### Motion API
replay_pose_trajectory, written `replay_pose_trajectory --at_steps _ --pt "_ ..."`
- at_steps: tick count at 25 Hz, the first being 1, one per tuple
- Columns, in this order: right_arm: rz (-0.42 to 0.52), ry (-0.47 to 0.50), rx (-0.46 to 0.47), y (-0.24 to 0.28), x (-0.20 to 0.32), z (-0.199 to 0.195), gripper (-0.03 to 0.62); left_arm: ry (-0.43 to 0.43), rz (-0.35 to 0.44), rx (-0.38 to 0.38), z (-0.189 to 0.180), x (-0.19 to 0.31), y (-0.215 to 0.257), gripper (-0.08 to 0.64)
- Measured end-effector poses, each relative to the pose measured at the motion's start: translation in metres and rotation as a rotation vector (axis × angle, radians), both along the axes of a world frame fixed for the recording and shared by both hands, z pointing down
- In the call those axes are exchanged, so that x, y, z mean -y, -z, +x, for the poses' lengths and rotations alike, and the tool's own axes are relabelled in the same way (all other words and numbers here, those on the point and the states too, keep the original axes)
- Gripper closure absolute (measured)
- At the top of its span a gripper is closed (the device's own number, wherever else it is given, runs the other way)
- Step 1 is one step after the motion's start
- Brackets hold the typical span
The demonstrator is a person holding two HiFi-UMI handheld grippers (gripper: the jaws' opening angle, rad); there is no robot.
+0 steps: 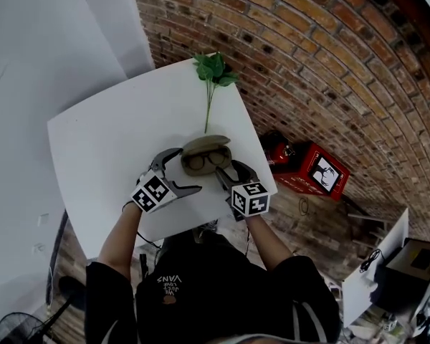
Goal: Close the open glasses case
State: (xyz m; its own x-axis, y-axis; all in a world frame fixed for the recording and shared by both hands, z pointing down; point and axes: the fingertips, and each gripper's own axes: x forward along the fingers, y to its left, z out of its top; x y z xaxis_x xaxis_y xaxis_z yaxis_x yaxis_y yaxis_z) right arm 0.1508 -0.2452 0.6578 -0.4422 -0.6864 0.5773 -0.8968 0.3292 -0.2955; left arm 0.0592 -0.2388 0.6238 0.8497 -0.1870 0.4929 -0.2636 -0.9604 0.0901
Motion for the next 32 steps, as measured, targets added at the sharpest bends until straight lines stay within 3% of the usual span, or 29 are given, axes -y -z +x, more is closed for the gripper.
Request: replay_pose_trajectory --at_steps 17,29,32 --pt "0.101 0.039 0.1 0.042 0.004 0.007 0.362 0.05 -0.041 0.086 0.004 -0.041 -0.024 0.028" --pt "0.02 0.064 0.011 0.007 0.009 0.012 0.356 0.039 -0.088 0.157 0.005 -0.057 -0.049 0.028" --pt "0.009 0.059 0.006 0.003 0.008 0.013 0.342 0.024 -0.078 0.131 0.011 -0.062 -0.045 0.028"
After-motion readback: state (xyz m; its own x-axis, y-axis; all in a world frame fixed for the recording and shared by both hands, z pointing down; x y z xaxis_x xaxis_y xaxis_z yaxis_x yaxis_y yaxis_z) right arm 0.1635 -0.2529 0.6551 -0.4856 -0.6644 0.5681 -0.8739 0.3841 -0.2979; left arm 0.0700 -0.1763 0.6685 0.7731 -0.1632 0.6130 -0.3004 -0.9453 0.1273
